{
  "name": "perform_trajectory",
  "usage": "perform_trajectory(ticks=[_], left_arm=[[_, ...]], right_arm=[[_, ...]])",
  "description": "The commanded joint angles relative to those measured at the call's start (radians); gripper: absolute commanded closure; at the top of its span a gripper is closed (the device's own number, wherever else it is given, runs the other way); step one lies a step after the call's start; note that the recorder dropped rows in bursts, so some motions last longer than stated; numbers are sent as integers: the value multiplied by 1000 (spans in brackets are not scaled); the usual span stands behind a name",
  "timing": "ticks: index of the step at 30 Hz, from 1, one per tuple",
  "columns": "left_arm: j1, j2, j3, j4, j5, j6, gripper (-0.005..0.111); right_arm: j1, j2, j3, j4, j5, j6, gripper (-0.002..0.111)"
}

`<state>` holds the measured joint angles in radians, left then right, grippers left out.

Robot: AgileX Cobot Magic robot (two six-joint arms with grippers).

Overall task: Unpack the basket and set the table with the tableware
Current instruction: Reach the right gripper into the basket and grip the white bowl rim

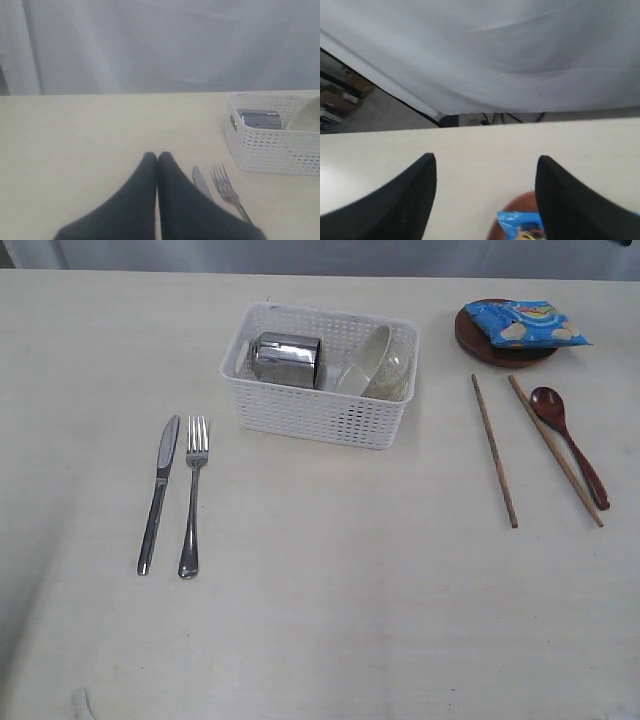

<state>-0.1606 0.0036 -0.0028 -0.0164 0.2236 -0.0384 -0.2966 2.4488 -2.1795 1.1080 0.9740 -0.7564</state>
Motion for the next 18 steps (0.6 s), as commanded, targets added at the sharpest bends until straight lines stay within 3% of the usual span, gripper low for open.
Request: perform_trajectory(ticks=[1, 4, 8, 10, 16, 18], left_arm=[[-1, -4, 3, -3, -11, 0, 107], [-1, -4, 3, -3, -11, 0, 107], [-1, -4, 3, -3, -11, 0, 107], [-1, -4, 3, -3, -11, 0, 107], [-1, -4, 3, -3, -11, 0, 107], [-1, -4, 3, -3, -11, 0, 107]], right_arm=[[16, -12, -67, 54, 99, 9, 52], [38, -16, -91, 70, 157, 17, 58], [119, -16, -115, 65, 213, -11, 84], [188, -16, -115, 44, 220, -16, 91], [414, -16, -115, -172, 247, 181, 68], [484, -16, -115, -276, 247, 296, 66]])
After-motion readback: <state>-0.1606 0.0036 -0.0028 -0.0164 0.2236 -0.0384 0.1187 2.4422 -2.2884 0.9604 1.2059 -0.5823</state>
